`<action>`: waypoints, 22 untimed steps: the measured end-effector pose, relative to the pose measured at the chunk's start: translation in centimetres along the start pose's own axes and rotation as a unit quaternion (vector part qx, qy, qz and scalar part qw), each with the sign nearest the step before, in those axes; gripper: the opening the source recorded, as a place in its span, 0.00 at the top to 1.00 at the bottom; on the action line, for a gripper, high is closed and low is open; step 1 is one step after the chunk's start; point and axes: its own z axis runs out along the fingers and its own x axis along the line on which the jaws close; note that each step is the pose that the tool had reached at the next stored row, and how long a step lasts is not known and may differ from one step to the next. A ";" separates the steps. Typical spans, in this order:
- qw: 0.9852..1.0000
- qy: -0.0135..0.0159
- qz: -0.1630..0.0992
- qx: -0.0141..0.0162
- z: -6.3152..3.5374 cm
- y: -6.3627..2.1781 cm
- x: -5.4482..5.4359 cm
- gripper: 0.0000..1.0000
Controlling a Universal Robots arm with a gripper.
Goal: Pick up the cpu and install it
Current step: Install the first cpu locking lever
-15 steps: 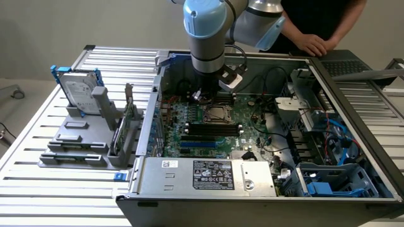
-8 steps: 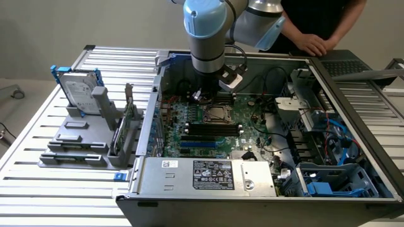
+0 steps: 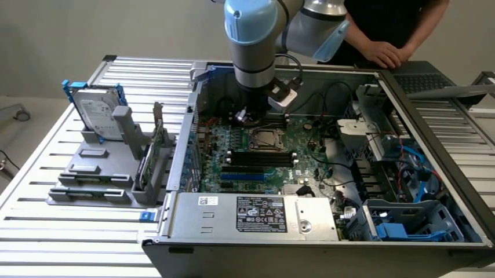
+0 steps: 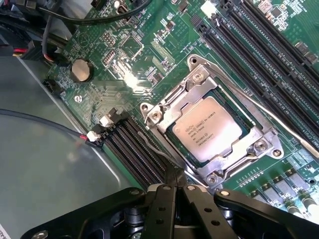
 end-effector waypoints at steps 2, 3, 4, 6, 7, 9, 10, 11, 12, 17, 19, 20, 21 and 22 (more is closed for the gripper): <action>1.000 0.000 0.000 0.000 -0.06 -0.12 -0.1 0.89; 1.000 0.000 0.000 0.000 -0.08 -0.18 -0.1 0.89; 1.000 0.000 0.000 0.000 -0.10 -0.24 -0.2 0.89; 1.000 0.000 0.000 0.000 -0.13 -0.35 -0.3 0.89; 1.000 0.000 0.000 0.000 -0.13 -0.39 -0.3 0.89; 1.000 0.000 0.000 0.000 -0.13 -0.41 -0.3 0.89; 1.000 0.000 0.000 0.000 -0.14 -0.41 -0.4 0.89; 1.000 0.000 0.000 0.000 -0.14 -0.41 -0.4 0.89; 1.000 0.000 0.000 0.000 -0.14 -0.41 -0.4 0.89; 1.000 0.000 0.000 0.000 -0.09 -0.41 -0.4 0.89; 1.000 0.000 0.000 0.000 -0.08 -0.40 -0.4 0.89; 1.000 0.000 0.000 0.000 -0.06 -0.40 -0.4 0.89; 1.000 0.000 0.000 0.000 -0.05 -0.40 -0.4 0.89; 1.000 0.000 0.000 0.000 -0.04 -0.39 -0.4 0.89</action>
